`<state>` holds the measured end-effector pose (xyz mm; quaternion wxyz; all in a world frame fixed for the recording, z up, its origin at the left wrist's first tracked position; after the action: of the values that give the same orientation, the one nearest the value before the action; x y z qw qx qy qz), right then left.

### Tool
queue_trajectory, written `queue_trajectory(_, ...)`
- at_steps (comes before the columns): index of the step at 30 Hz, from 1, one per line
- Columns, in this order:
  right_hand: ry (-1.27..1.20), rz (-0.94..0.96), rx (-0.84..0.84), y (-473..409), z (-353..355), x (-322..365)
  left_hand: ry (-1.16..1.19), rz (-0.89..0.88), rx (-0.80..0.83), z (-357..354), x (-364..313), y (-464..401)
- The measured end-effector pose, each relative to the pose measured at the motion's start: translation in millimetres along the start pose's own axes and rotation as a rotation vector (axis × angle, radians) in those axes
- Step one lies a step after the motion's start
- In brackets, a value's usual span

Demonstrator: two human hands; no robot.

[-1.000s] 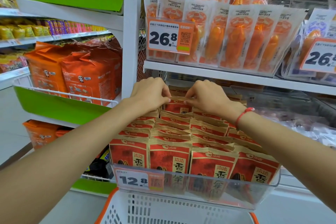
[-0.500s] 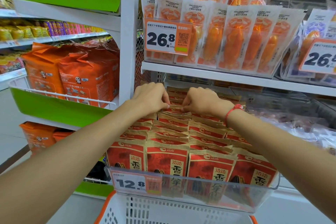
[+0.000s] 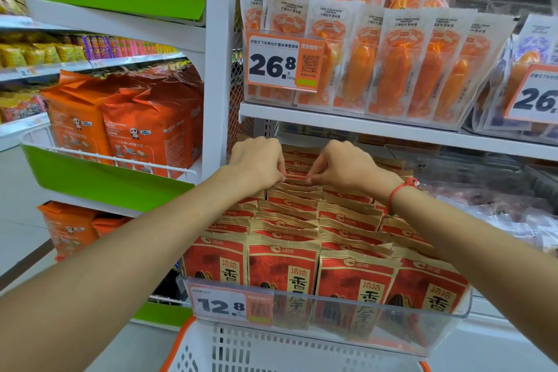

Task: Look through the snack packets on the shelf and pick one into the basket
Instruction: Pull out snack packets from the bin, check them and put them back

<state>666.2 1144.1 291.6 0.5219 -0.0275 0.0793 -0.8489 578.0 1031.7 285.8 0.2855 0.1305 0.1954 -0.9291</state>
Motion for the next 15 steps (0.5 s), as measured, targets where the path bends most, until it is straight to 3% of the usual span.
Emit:
queue_trajectory(4, -0.009, -0.012, 0.047, 1.9, 0.7, 2.0, -0.003, 0.022, 0.059, 3.9, -0.9, -0.6)
queue_trajectory(10, 0.049, 0.074, 0.037, 25.6, 8.4, -0.7, 0.081, -0.013, -0.127, 9.1, 3.5, 5.7)
queue_trajectory(15, 0.054, 0.090, 0.018, 31.5, 5.3, -3.5, 0.031, 0.060, -0.115, -2.2, -2.5, -1.2)
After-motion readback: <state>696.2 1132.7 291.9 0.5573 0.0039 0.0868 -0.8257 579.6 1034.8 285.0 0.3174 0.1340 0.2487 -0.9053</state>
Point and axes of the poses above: each hand's wrist, its own y-axis away from the middle knuckle, its own z-axis out of the back of the hand, x = y × z, the point moved 4 cm from there along -y, towards the middle knuckle, and after that the axes turned 12 degrees about y, right-handed, at the moved point
